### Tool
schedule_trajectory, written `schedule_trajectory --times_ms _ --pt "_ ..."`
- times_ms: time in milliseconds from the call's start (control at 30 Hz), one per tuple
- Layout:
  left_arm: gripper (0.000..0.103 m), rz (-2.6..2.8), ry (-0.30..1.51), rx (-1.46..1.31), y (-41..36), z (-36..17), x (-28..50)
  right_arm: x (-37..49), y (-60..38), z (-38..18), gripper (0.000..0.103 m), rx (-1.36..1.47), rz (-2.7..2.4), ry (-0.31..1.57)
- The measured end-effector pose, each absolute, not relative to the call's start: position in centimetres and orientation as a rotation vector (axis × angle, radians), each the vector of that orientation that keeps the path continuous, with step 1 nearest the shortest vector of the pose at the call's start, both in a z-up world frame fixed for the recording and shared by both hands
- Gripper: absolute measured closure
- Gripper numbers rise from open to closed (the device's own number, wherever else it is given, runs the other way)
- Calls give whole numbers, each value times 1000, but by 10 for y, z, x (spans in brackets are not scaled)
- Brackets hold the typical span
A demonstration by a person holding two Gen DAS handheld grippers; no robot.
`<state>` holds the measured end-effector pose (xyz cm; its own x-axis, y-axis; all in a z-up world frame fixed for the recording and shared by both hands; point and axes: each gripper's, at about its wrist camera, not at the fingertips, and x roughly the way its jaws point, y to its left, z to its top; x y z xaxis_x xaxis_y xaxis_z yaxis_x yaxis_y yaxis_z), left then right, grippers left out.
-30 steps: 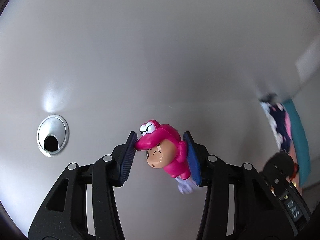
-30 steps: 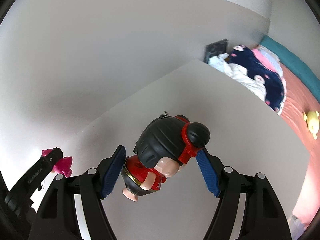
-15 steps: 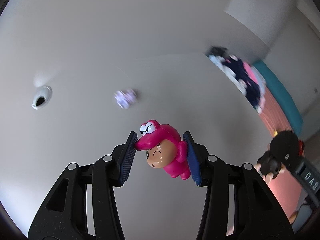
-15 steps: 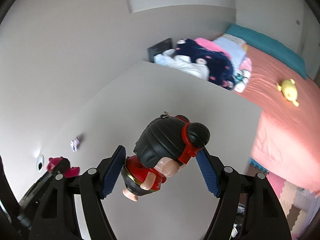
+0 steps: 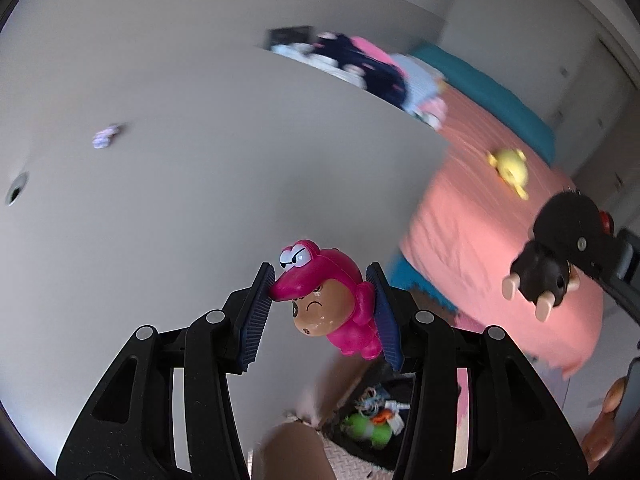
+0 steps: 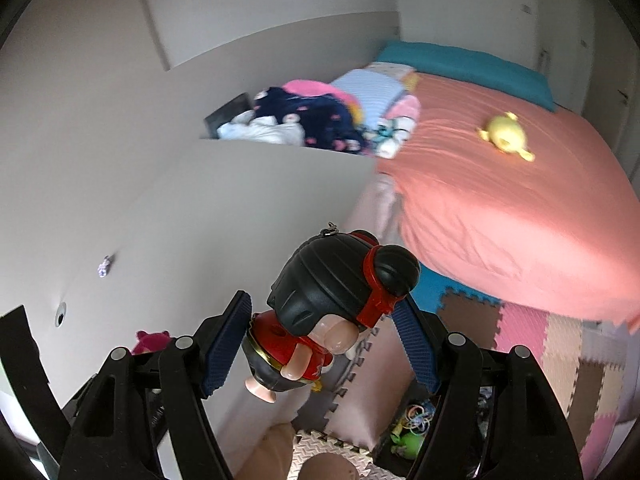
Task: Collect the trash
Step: 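Carry the pink figure and doll over the trash bag and open both tools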
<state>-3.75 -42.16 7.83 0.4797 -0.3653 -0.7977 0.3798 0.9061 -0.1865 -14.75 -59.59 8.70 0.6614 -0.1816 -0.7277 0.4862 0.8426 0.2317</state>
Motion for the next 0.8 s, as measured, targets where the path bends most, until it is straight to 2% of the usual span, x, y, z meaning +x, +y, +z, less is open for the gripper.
schedule_trajectory --times_ms 500,800 --pt "56 -759 1026 276 -550 38 -174 -306 -703 9 30 628 -634 823" --pt "56 -901 1071 471 -594 -3 -239 -365 -737 -46 30 724 -719 916"
